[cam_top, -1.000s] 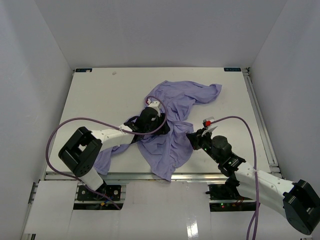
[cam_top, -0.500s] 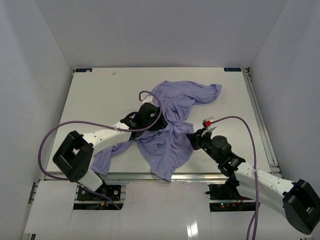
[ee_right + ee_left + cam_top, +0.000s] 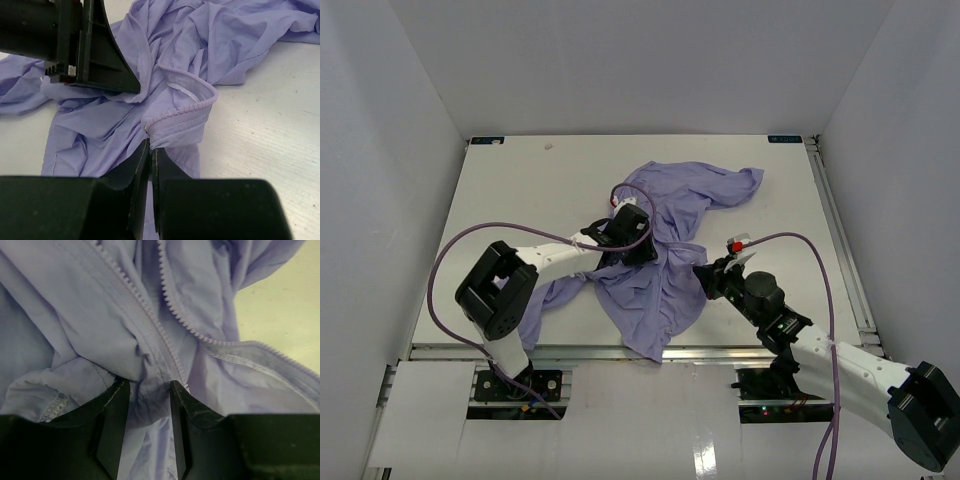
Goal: Zip up the jacket
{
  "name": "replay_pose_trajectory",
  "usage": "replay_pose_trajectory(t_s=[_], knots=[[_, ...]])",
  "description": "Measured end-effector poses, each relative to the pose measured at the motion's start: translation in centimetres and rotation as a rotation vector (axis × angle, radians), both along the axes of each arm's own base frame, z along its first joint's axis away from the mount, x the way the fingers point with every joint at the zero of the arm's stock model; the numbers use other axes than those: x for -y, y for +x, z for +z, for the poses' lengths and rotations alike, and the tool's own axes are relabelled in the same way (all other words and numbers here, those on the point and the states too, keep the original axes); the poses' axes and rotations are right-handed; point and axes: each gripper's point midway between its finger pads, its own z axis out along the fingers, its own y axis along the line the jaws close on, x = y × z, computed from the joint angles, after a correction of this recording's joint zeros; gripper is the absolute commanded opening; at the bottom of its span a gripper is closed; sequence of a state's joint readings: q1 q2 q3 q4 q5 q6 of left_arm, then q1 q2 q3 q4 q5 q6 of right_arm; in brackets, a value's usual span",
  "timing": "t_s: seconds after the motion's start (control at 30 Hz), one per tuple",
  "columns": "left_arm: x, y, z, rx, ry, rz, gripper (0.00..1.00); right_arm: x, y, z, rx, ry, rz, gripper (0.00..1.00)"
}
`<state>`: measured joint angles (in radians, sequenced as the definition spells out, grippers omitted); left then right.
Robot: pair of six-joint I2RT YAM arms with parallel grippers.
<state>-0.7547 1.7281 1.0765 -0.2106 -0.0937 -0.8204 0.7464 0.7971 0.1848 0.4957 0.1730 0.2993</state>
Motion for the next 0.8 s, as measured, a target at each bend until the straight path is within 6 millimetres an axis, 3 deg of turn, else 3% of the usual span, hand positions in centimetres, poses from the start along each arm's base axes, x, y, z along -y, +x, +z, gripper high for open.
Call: replay_pose_trajectory(t_s=[0.4,0.47,0.67,0.8], knots=[[-0.7,-0.2,-3.1,-0.054,0.078,0.018,0.45,0.0,0.0,0.2,0.006,0.006,0.000,0.08],[-0.8,-0.2,-3.6,-0.061,0.089,0.013,0.40,0.0,0.0,0.3,0.008,0.008,0.000,0.08],[-0.8,-0.1,-3.8,-0.054,0.097,0.003,0.11,0.1,-0.1,0.2,0.006,0.005,0.000,0.08],[-0.7,-0.1,-3.3,-0.044,0.090,0.002,0.03,0.1,-0.1,0.0,0.002,0.002,0.000,0.08]])
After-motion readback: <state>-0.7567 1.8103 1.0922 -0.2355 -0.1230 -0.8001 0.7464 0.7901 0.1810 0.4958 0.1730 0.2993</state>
